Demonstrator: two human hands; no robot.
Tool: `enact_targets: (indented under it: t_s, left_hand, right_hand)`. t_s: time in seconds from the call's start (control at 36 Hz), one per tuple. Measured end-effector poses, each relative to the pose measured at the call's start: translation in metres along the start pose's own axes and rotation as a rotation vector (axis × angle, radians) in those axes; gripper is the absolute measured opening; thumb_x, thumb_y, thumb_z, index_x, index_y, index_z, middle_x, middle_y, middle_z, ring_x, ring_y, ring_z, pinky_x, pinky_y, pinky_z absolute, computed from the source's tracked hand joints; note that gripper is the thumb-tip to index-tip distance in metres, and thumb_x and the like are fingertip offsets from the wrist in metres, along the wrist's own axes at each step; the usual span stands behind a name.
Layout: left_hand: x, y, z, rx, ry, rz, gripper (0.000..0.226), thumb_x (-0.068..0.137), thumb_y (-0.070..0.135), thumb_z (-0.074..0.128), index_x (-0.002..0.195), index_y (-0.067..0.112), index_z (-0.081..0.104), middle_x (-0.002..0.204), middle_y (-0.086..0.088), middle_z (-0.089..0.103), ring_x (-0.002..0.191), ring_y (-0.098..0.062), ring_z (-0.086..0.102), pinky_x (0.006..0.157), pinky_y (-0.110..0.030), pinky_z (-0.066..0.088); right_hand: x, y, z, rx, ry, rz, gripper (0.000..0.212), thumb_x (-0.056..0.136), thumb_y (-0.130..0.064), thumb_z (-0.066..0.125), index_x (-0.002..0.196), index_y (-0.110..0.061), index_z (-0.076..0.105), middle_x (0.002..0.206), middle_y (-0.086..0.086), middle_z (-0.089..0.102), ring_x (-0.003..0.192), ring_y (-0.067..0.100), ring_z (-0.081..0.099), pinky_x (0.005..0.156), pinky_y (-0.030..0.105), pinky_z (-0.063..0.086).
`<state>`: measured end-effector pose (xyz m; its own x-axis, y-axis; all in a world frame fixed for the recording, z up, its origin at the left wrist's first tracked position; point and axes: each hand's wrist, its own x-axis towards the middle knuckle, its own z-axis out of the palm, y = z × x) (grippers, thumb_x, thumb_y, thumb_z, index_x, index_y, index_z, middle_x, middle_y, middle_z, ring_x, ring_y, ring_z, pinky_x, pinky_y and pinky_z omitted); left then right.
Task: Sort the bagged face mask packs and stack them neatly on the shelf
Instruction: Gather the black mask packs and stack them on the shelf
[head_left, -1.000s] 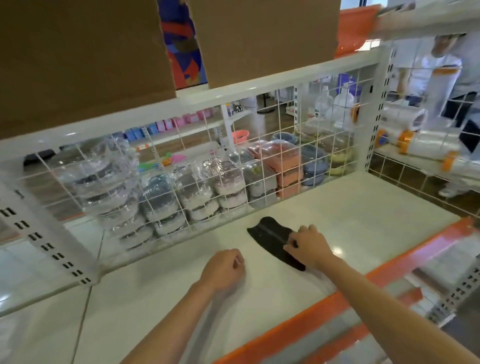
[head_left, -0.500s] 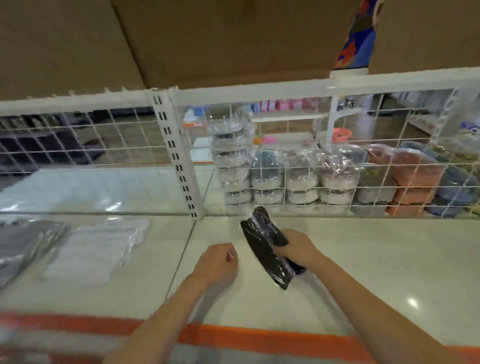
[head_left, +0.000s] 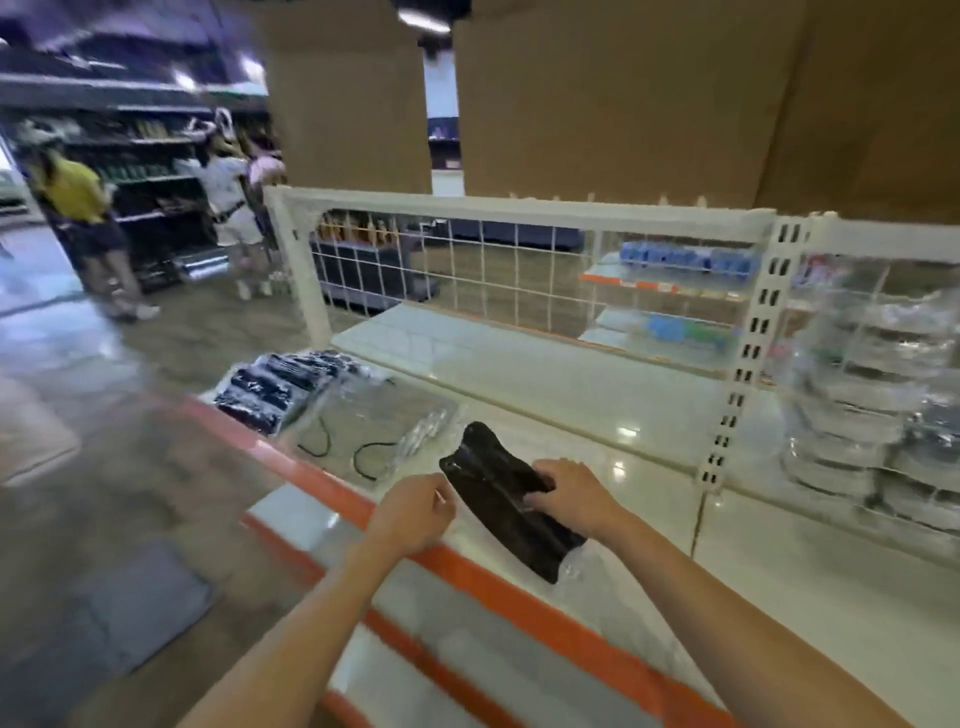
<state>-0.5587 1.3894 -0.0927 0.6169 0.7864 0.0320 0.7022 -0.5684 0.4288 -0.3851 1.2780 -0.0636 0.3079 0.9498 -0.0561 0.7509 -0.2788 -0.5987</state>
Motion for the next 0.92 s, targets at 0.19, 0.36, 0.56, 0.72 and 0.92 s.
enact_targets:
  t_s: [0.19, 0.36, 0.56, 0.72, 0.92]
  left_hand:
    - [-0.012, -0.106, -0.053, 0.021, 0.032, -0.111, 0.02, 0.087, 0.017, 0.05, 0.1, 0.013, 0.064, 0.095, -0.002, 0.066, 0.093, -0.022, 0.062, 0.078, -0.03, 0.048]
    - [-0.019, -0.169, -0.091, 0.036, 0.109, -0.183, 0.02, 0.087, 0.023, 0.05, 0.101, 0.017, 0.064, 0.106, -0.003, 0.066, 0.1, -0.022, 0.06, 0.084, -0.029, 0.046]
    - [-0.018, -0.219, -0.116, 0.001, 0.155, -0.276, 0.019, 0.088, 0.021, 0.052, 0.101, 0.015, 0.065, 0.109, -0.006, 0.066, 0.102, -0.023, 0.058, 0.082, -0.028, 0.044]
    - [0.008, -0.277, -0.138, 0.041, 0.112, -0.3, 0.019, 0.089, 0.024, 0.052, 0.1, 0.015, 0.065, 0.105, -0.005, 0.066, 0.1, -0.023, 0.059, 0.081, -0.028, 0.045]
    - [0.089, -0.338, -0.178, 0.066, 0.149, -0.295, 0.019, 0.086, 0.018, 0.051, 0.095, 0.008, 0.065, 0.098, -0.006, 0.066, 0.092, -0.023, 0.061, 0.074, -0.026, 0.043]
  right_hand:
    - [0.063, -0.081, 0.058, -0.031, -0.026, -0.056, 0.014, 0.086, -0.019, 0.06, 0.08, -0.009, 0.054, 0.081, 0.008, 0.053, 0.077, 0.019, 0.048, 0.058, 0.032, 0.027]
    - [0.111, -0.134, 0.084, -0.057, -0.074, -0.112, 0.015, 0.086, -0.018, 0.06, 0.083, -0.003, 0.06, 0.081, 0.016, 0.058, 0.079, 0.023, 0.054, 0.059, 0.031, 0.026]
    - [0.164, -0.194, 0.117, 0.05, -0.126, -0.168, 0.018, 0.088, -0.011, 0.059, 0.071, -0.016, 0.055, 0.066, 0.0, 0.053, 0.067, 0.015, 0.051, 0.053, 0.017, 0.033]
    - [0.22, -0.23, 0.159, -0.007, -0.168, -0.212, 0.013, 0.088, -0.009, 0.058, 0.094, -0.002, 0.067, 0.07, 0.0, 0.057, 0.064, 0.01, 0.051, 0.051, 0.015, 0.033]
    - [0.337, -0.275, 0.18, -0.2, 0.013, -0.234, 0.015, 0.086, -0.011, 0.05, 0.095, -0.01, 0.062, 0.102, 0.01, 0.064, 0.099, 0.028, 0.06, 0.078, 0.033, 0.045]
